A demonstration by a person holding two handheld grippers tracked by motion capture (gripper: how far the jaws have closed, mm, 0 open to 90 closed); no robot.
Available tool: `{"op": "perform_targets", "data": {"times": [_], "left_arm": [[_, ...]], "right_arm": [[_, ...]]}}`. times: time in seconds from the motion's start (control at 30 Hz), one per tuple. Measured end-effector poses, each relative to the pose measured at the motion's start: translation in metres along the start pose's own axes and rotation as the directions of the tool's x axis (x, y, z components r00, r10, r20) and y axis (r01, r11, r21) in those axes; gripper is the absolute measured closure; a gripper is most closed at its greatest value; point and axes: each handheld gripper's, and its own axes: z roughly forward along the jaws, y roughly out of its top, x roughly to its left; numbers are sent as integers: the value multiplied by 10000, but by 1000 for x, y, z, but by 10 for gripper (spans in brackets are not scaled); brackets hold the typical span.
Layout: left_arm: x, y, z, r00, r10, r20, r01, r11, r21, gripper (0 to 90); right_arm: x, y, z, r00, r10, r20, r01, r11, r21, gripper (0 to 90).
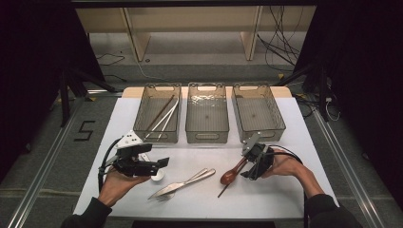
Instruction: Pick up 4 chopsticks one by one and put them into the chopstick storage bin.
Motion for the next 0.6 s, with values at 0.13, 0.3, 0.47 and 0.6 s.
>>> {"op": "perform_targets", "data": {"times": [0.13,0.3,0.47,0.6], "left_arm": [[0,0,0,10000,-18,16,18,10000,0,158],[0,0,0,10000,-24,25,24,10000,17,158],[0,-1,1,10000,-7,28,7,10000,4,158],[0,-1,1,10000,1,29,-1,10000,9,158]], "right_arm": [[-1,2,1,10000,-42,2,42,10000,-36,257],[-1,4,4,9998,-184,-56,185,9997,137,258],[-2,6,3,9997,-204,-140,214,9971,733,278],[-3,6,2,9987,-429,-268,455,9936,1031,345]]}}
